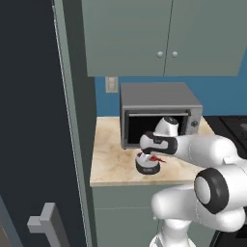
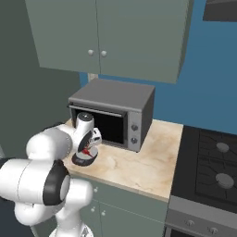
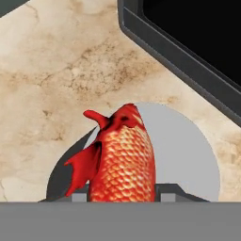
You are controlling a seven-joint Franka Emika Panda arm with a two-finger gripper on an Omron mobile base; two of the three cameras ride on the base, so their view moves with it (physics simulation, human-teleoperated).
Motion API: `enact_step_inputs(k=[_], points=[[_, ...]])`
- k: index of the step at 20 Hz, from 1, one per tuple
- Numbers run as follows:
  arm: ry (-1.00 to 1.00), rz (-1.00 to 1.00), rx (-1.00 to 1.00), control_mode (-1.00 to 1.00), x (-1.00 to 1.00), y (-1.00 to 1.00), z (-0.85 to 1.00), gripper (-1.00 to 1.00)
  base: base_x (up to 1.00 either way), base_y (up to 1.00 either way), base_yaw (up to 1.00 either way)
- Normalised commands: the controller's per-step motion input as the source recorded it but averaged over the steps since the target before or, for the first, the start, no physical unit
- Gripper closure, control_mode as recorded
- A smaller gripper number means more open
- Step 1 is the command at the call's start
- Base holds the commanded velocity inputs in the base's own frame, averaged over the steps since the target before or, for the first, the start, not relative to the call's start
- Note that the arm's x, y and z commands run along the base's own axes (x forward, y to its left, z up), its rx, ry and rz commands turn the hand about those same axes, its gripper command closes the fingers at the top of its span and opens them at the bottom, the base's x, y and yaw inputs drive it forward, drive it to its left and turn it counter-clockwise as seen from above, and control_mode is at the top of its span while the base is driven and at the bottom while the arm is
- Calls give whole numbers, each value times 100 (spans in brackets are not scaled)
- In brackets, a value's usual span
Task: Take the fish from the fridge and place it on the digital scale on the counter by the fridge. Wait a few seconds for a reading, then move it to the plate on the dining counter.
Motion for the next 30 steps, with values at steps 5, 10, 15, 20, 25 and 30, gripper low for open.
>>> enact_step_inputs(k=[5, 10, 15, 20, 25, 30], points=[[2, 4, -4, -100, 9, 4, -28, 100, 0, 0, 0], [0, 1, -12, -100, 0, 0, -21, 100, 0, 0, 0], [-1, 0, -13, -100, 0, 0, -18, -100, 0, 0, 0], [-9, 0, -7, -100, -3, -5, 0, -100, 0, 0, 0], [-12, 0, -1, -100, -22, -13, 6, -100, 0, 0, 0], [-14, 0, 0, -100, -18, -4, 39, -100, 0, 0, 0]])
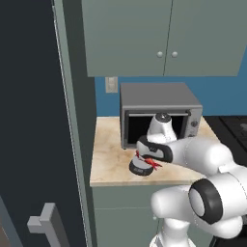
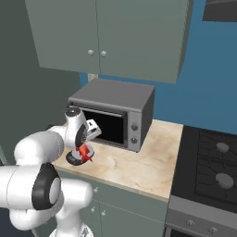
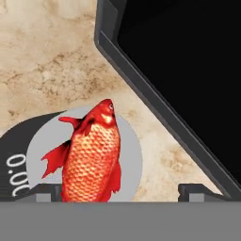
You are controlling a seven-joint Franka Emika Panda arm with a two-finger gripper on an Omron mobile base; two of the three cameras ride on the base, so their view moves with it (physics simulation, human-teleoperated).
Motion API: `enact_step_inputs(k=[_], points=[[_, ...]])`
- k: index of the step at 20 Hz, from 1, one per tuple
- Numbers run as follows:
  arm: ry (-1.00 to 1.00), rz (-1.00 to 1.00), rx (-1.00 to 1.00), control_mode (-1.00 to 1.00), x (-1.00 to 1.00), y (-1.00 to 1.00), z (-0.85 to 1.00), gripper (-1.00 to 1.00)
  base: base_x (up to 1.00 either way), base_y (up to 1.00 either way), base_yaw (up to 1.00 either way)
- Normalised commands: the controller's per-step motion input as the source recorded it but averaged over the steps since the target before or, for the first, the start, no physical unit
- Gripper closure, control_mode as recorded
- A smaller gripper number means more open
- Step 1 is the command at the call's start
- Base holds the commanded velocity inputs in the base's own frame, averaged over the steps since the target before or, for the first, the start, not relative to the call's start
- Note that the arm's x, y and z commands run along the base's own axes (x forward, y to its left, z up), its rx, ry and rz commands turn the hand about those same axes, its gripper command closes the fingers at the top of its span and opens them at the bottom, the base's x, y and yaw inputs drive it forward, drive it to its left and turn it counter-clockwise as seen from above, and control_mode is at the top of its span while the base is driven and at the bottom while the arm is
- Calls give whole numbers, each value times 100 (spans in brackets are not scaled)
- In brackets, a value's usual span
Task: Take the fish from the fridge and place it on the digital scale on the counter by the fridge. Wait a few seconds for a reading, then move it to the plate on the dining counter.
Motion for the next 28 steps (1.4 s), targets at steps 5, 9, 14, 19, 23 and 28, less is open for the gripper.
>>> enact_step_inputs(k=[5, 9, 14, 19, 23, 28], points=[[-3, 0, 9, -100, -14, 0, 68, -100, 0, 0, 0], [0, 0, 10, -100, 0, 1, 49, -100, 0, 0, 0], [0, 0, 4, -100, -2, 1, 9, -100, 0, 0, 0], [0, 0, 0, -100, -14, 7, 0, -100, 0, 0, 0], [0, 0, 0, -100, -24, 9, 0, -100, 0, 0, 0], [0, 0, 0, -100, -24, 9, 0, -100, 0, 0, 0]])
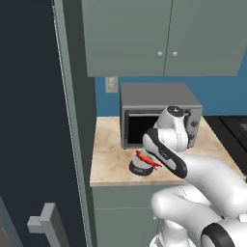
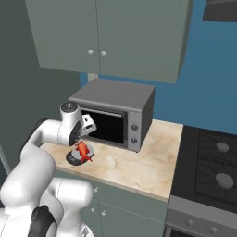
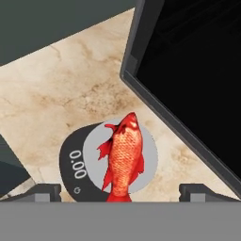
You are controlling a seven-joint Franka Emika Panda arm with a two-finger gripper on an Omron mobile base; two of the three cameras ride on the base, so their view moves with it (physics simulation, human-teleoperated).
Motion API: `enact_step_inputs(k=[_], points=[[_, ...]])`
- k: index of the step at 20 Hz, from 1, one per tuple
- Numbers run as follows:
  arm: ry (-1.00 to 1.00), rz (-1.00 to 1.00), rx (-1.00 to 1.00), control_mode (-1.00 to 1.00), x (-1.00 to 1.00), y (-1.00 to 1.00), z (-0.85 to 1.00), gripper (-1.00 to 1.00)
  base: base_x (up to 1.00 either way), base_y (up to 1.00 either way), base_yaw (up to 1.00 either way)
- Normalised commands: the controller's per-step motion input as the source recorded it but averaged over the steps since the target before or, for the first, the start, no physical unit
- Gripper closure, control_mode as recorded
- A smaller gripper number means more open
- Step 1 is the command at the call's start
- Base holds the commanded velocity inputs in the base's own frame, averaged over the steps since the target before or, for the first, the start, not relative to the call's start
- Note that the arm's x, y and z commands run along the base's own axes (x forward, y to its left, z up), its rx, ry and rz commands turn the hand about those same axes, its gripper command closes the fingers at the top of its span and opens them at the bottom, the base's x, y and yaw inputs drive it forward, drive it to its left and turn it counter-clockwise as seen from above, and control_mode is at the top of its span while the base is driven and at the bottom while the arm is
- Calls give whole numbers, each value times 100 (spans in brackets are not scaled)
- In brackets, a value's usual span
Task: Take the fish from the fridge and place it on the digital scale on the counter by the fridge. Wait a few seconds for a reading, then move it to the plate on the dining counter.
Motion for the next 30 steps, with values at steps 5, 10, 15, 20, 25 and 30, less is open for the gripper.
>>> enact_step_inputs(k=[5, 10, 15, 20, 25, 30], points=[[0, 0, 0, -100, -11, 1, 0, -100, 0, 0, 0], [0, 0, 0, -100, 0, 0, 0, -100, 0, 0, 0], [1, 0, 0, -100, 0, 0, 0, -100, 0, 0, 0], [3, 0, 0, -100, 0, 0, 0, -100, 0, 0, 0], [2, 0, 0, -100, 0, 0, 0, -100, 0, 0, 0], [2, 0, 0, -100, 0, 0, 0, -100, 0, 0, 0]])
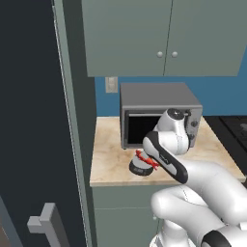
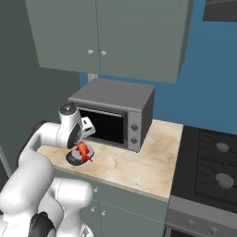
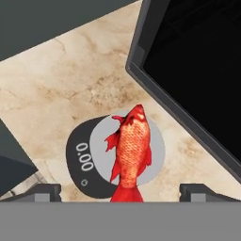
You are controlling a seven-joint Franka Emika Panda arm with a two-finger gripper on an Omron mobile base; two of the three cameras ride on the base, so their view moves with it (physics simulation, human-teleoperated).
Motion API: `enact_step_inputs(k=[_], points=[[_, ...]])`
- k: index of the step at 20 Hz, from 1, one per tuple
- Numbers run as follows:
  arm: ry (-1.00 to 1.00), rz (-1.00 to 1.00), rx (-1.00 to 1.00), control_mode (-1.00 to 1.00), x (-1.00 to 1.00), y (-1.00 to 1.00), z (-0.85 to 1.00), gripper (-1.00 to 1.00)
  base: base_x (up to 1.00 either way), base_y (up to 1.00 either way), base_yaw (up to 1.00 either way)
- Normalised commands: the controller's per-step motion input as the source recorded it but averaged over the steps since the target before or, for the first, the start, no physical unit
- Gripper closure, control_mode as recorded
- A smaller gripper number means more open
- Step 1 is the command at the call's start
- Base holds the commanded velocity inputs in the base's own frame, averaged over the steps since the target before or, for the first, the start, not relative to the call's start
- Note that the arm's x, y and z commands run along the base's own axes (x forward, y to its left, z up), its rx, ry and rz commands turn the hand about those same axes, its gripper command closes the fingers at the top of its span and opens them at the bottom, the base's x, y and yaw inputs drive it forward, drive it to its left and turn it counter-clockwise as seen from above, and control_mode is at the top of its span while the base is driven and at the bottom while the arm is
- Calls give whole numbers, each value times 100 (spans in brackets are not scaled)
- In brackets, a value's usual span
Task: Take the fish from the fridge and place it on the digital scale on the counter by the fridge. Wait a few seconds for a reading, then move it to the plate on the dining counter.
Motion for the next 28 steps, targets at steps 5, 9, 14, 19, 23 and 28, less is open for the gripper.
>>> enact_step_inputs(k=[5, 9, 14, 19, 23, 28], points=[[2, 0, 0, -100, 0, 0, 0, -100, 0, 0, 0], [1, 0, 0, -100, 0, 0, 0, -100, 0, 0, 0], [1, -1, 0, -100, 0, 0, 0, -100, 0, 0, 0], [1, -1, 0, -100, 0, 0, 0, -100, 0, 0, 0], [1, -1, 0, -100, 0, 0, 0, -100, 0, 0, 0], [2, -1, 0, -100, 0, 0, -1, -100, 0, 0, 0]])
